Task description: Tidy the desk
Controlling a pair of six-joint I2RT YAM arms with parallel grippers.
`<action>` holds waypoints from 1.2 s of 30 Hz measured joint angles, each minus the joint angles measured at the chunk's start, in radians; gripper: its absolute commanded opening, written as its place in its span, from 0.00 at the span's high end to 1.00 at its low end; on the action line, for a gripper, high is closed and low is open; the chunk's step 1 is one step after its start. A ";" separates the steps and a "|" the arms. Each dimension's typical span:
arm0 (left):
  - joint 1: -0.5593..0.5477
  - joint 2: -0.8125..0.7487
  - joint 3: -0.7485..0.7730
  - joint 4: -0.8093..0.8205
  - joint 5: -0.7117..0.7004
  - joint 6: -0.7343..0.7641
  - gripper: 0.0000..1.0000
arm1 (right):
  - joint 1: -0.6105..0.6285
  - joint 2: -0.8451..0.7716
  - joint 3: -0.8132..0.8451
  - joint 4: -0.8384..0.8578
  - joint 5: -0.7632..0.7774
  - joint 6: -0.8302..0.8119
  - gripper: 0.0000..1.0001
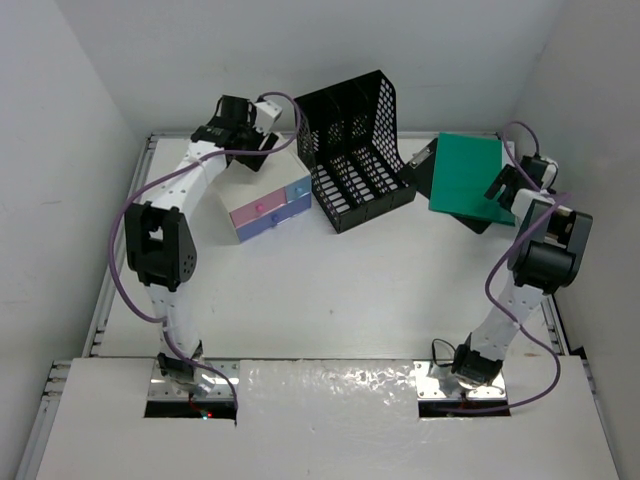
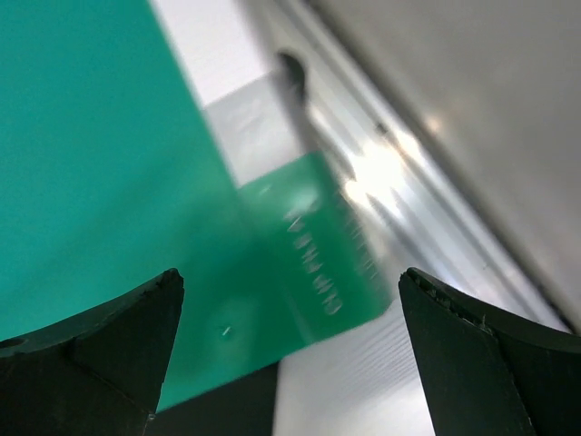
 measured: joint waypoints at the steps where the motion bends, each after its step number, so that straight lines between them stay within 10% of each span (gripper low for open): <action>1: 0.000 -0.003 -0.006 0.003 -0.002 0.002 0.31 | -0.008 0.008 0.013 -0.002 -0.001 -0.005 0.01; 11: -0.002 -0.008 -0.014 0.008 -0.017 0.014 0.31 | -0.050 0.251 0.329 -0.129 -0.176 -0.078 0.07; 28: -0.081 -0.088 -0.105 -0.018 -0.091 0.041 0.30 | -0.077 0.097 0.072 -0.061 -0.415 -0.083 1.00; 36: -0.152 -0.133 -0.155 -0.028 -0.089 0.050 0.30 | -0.076 -0.098 -0.228 0.005 -0.468 -0.041 0.81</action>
